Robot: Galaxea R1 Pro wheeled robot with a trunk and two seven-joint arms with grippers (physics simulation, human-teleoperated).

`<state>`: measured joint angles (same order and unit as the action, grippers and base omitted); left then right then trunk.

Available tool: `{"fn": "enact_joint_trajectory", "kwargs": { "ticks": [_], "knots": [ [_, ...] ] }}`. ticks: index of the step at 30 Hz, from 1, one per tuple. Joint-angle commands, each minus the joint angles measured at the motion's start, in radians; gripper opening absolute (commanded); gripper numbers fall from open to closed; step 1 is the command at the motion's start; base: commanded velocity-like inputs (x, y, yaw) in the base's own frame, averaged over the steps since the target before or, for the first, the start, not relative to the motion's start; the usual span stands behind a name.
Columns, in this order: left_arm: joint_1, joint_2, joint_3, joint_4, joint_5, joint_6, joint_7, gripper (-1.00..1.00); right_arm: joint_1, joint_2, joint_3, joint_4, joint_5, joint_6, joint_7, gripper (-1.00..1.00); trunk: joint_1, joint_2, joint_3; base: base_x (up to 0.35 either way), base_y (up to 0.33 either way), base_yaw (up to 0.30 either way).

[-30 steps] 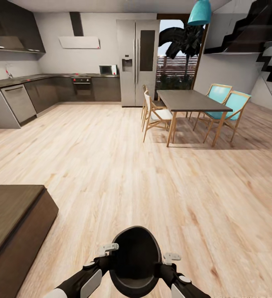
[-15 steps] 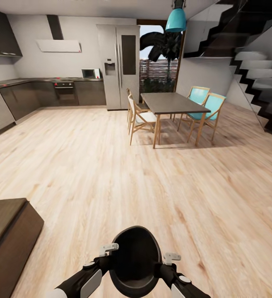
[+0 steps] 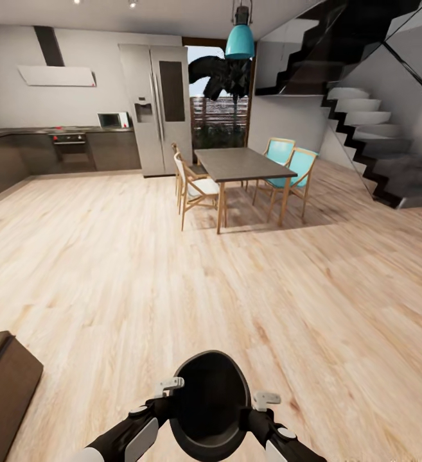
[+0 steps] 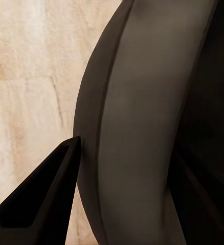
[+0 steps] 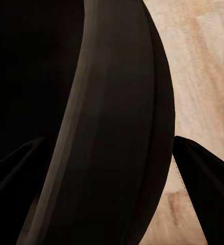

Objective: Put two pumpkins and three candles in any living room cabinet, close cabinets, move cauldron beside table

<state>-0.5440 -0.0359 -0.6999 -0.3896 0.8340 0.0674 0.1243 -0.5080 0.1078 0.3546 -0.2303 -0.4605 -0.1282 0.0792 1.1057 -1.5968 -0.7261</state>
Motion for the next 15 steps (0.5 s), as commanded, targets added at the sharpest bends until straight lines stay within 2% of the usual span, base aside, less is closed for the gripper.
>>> {"fn": "enact_joint_trajectory", "kwargs": {
  "ticks": [1, 8, 15],
  "knots": [
    [-0.001, 0.002, -0.010, 0.009, 0.013, 0.002, 0.009, -1.00, -0.002, 0.000, 0.006, -0.012, -0.009, -0.031, 0.011, -1.00, -0.004, 0.007, 0.004, 0.000, 0.000, -0.236],
    [-0.001, 0.002, -0.012, 0.009, 0.011, 0.002, 0.009, -1.00, -0.002, 0.000, 0.006, -0.012, -0.009, -0.031, 0.011, -1.00, -0.031, 0.056, 0.032, 0.000, 0.000, -0.236],
    [-0.001, 0.002, -0.009, 0.009, 0.010, 0.001, 0.009, -1.00, -0.002, 0.000, 0.006, -0.012, -0.009, -0.031, 0.011, -1.00, -0.031, 0.056, 0.038, 0.000, 0.000, -0.236]
  ]
}}
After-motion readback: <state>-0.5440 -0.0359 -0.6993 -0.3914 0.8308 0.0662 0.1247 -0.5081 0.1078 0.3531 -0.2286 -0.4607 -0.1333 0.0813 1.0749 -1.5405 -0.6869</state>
